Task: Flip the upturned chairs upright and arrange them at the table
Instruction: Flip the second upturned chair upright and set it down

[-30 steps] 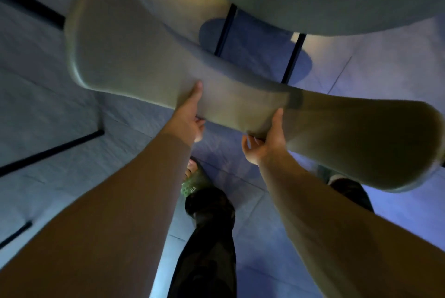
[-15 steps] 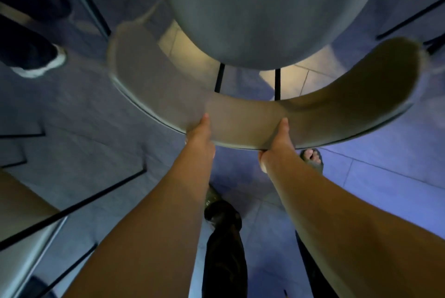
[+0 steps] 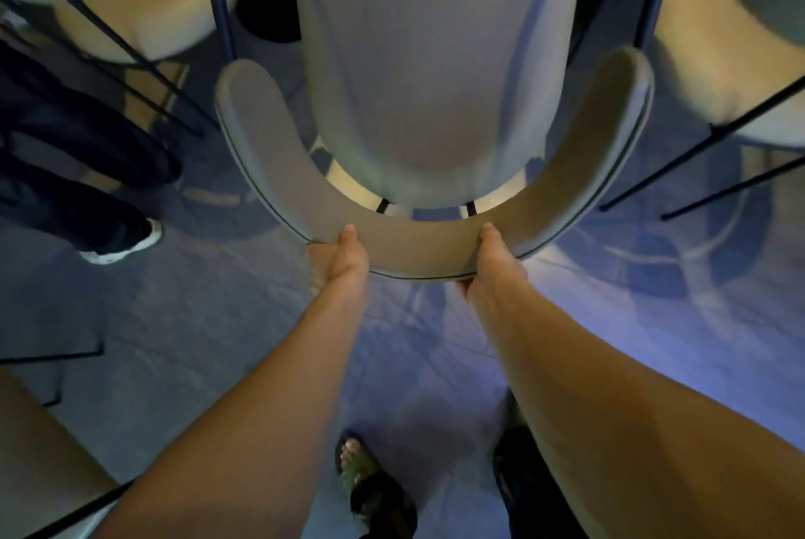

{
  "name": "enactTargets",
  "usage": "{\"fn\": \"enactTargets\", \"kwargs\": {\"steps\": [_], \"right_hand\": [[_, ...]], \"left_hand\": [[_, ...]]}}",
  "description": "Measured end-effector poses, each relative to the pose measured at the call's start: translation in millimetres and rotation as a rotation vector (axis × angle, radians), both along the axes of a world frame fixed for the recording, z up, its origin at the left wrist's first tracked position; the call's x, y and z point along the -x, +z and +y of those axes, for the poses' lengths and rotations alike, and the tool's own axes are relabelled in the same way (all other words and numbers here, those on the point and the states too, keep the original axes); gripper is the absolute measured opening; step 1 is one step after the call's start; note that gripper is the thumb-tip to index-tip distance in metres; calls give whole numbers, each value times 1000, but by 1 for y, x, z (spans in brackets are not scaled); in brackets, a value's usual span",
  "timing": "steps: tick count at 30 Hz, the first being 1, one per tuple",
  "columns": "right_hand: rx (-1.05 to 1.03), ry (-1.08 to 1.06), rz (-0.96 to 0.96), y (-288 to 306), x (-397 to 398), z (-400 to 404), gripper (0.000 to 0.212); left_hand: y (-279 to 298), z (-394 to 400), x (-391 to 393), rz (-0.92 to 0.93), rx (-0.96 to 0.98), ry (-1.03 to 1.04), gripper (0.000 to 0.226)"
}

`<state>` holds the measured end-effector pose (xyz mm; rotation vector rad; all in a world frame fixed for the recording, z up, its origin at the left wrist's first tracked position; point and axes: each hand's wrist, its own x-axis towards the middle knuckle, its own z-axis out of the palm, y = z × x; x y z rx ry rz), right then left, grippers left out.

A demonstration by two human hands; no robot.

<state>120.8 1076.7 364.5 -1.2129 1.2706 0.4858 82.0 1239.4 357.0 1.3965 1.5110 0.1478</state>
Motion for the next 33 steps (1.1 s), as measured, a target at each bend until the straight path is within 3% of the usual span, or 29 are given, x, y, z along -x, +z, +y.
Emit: {"fn": "enactTargets", "kwargs": {"steps": [6, 9, 11, 14, 17, 21, 33], "right_hand": [[-27, 160, -40, 53, -61, 4, 56], [-20, 125, -17, 80, -88, 2, 31], [-54, 114, 4, 90, -107, 4, 28], [-117, 163, 36, 96, -138, 7, 47], [-100, 272, 63, 106, -165, 12, 50], [-119, 317, 38, 111, -190, 21, 54], [-156, 470, 130, 130, -242, 22, 62]], "left_hand": [[62, 1, -57, 86, -117, -57, 52], [89, 7, -85, 131, -133, -73, 56], [105, 9, -105, 163, -135, -108, 61], [121, 9, -142, 115, -37, -15, 70], [132, 9, -174, 65, 10, 154, 65], [146, 6, -194, 110, -40, 56, 67], [156, 17, -249, 9, 7, 31, 61]]}}
